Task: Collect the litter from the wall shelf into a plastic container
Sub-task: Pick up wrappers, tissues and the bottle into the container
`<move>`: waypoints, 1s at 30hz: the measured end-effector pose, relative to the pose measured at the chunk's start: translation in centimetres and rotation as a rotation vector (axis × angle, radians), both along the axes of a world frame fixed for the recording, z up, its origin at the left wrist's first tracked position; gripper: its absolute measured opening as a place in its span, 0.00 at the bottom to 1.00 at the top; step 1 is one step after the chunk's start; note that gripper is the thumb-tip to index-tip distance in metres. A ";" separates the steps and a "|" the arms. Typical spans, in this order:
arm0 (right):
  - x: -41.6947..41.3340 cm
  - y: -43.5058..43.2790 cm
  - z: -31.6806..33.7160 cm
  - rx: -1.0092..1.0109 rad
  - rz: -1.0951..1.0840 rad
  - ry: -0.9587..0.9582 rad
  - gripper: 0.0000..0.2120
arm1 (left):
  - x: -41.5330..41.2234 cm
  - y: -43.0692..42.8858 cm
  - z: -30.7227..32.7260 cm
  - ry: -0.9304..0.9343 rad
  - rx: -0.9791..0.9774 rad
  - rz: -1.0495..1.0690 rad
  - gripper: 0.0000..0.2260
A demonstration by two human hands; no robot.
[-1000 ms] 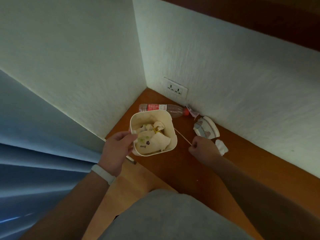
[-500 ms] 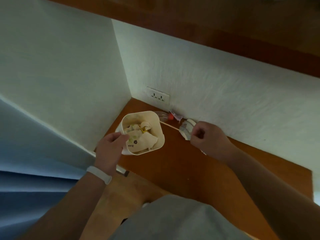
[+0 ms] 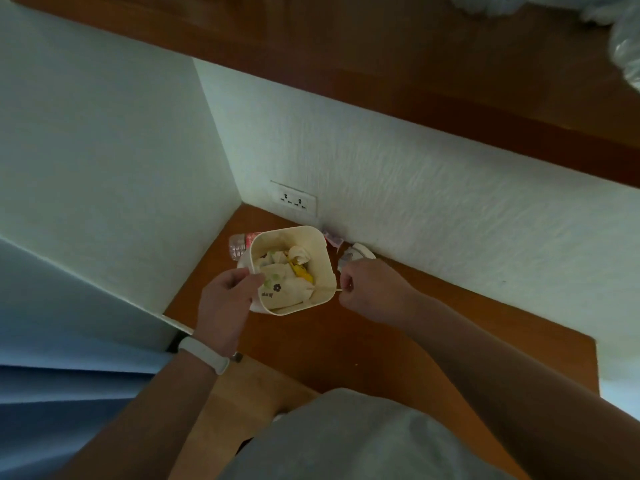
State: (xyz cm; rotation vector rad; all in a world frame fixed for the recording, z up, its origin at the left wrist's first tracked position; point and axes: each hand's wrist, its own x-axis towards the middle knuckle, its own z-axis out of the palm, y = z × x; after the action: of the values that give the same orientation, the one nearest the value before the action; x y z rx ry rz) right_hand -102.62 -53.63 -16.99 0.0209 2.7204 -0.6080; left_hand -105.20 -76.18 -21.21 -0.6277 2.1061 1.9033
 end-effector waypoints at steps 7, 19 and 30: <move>-1.2 0.1 0.1 0.098 0.114 0.032 0.03 | 0.6 0.8 0.7 0.008 -0.011 0.012 0.04; -0.5 0.8 -2.2 -0.003 0.104 0.118 0.06 | 2.4 2.5 1.5 -0.044 0.021 0.010 0.04; 1.3 6.3 -5.5 -0.299 -0.110 0.190 0.13 | 2.9 3.8 0.3 -0.115 0.004 0.088 0.02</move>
State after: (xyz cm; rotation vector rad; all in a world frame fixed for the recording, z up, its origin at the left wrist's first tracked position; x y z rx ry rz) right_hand -101.35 -47.38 -22.48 0.0401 2.7906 -1.0943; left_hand -102.27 -72.37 -20.90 -0.8212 2.0346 1.8668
